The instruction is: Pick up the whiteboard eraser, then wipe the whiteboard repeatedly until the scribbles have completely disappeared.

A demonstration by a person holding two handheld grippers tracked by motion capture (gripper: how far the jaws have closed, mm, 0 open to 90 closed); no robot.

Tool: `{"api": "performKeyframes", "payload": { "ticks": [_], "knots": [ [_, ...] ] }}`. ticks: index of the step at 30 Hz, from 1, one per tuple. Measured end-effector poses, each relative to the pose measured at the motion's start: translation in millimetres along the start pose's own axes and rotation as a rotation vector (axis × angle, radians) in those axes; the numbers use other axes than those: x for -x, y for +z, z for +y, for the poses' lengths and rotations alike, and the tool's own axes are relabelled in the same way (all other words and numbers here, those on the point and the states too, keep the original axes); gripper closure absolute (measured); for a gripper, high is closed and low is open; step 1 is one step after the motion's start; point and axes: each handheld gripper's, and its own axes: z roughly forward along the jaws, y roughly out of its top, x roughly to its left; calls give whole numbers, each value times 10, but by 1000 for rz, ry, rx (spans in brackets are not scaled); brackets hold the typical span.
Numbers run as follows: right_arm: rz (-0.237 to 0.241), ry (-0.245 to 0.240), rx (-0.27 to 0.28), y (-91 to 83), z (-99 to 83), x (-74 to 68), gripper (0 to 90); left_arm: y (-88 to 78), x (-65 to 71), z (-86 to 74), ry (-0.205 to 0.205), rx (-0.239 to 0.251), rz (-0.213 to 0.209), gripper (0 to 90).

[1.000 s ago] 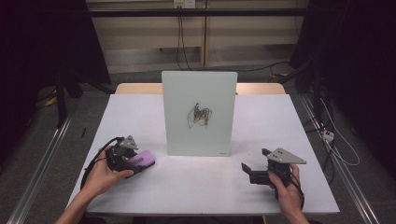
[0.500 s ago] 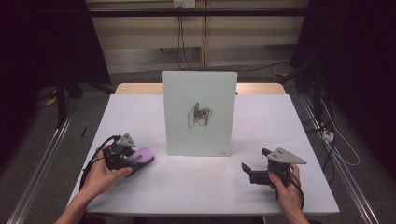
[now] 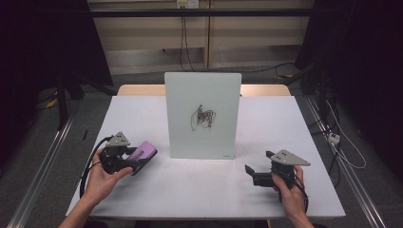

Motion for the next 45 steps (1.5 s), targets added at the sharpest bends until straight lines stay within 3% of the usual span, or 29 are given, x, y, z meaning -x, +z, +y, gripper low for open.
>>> {"api": "performKeyframes", "payload": {
  "ticks": [1, 5, 7, 11, 17, 25, 35, 41, 45],
  "knots": [
    [0, 0, 0, 0, 0, 0, 39, -4, 0, -4, -6, 17, -13, 410],
    [1, -2, 7, -32, -9, 11, 39, -51, 33, 0, -15, 93, 2, 410],
    [-1, 2, 9, -38, -9, 12, 39, -75, 30, 3, -4, 95, 6, 410],
    [-1, 2, 11, -43, -11, 17, 38, -117, 48, -16, -36, 146, 2, 410],
    [-9, 10, 4, -14, -5, 31, 41, -114, 69, -31, -26, 181, -19, 410],
    [-2, -8, 0, -3, -1, -15, 39, -145, 163, -2, -6, 201, -17, 410],
    [11, -17, 9, -25, -3, -5, 39, -164, 307, 170, 27, 240, -10, 411],
    [14, -20, 10, -20, 0, -11, 39, -156, 403, 305, 63, 238, -16, 411],
    [14, -18, 7, -12, 4, -11, 39, -156, 472, 446, 115, 234, -20, 411]
  ]
}}
